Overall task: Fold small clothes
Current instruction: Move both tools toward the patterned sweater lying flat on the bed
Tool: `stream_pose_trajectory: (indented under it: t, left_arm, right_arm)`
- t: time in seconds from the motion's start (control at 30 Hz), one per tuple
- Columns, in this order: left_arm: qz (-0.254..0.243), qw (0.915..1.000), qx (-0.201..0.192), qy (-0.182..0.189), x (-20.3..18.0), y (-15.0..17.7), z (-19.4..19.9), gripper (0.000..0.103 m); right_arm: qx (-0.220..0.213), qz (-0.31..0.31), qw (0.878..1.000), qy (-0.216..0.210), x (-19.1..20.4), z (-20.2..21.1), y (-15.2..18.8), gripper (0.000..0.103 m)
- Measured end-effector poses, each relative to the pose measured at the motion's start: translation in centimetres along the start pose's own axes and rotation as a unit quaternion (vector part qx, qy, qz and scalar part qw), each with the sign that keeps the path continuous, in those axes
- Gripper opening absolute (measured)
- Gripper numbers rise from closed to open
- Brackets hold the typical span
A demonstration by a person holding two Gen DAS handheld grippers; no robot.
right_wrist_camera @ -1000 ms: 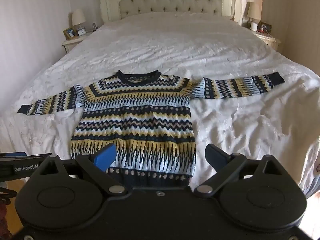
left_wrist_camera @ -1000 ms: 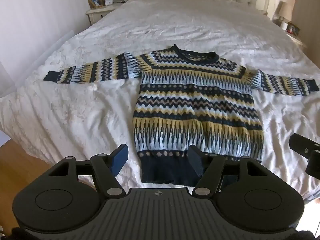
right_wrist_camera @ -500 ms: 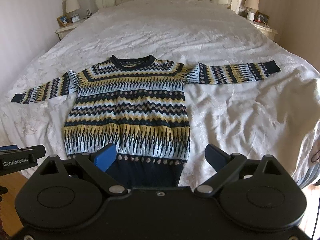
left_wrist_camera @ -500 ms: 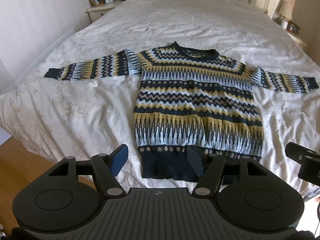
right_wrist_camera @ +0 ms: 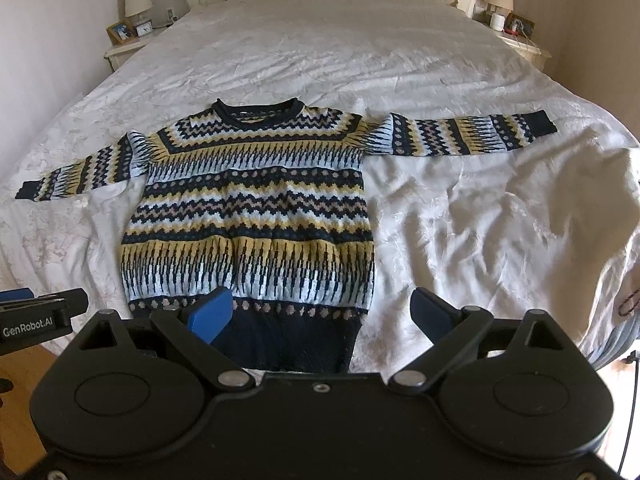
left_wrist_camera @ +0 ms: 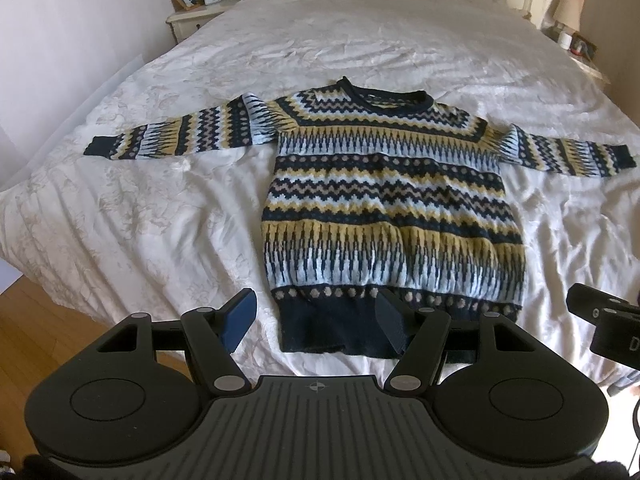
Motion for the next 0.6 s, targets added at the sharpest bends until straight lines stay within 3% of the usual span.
stream_pose_trajectory:
  t: [0.6]
  left_arm:
    - [0.0, 0.9999, 0.012, 0.005, -0.07, -0.13, -0.77, 0.065]
  right_arm:
    - [0.009, 0.005, 1.0, -0.002, 0.47, -0.75, -0.09, 0.096]
Point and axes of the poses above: each gripper's, at about its wrist camera, not at the fingertips, and z roughly against the way its jaws point, x to its left, y to its underside, the point moved 4 cm from there along -z, roughly the way its jaws point, and after that the axes turned 14 degrees about -z, right-handed, at the moved point
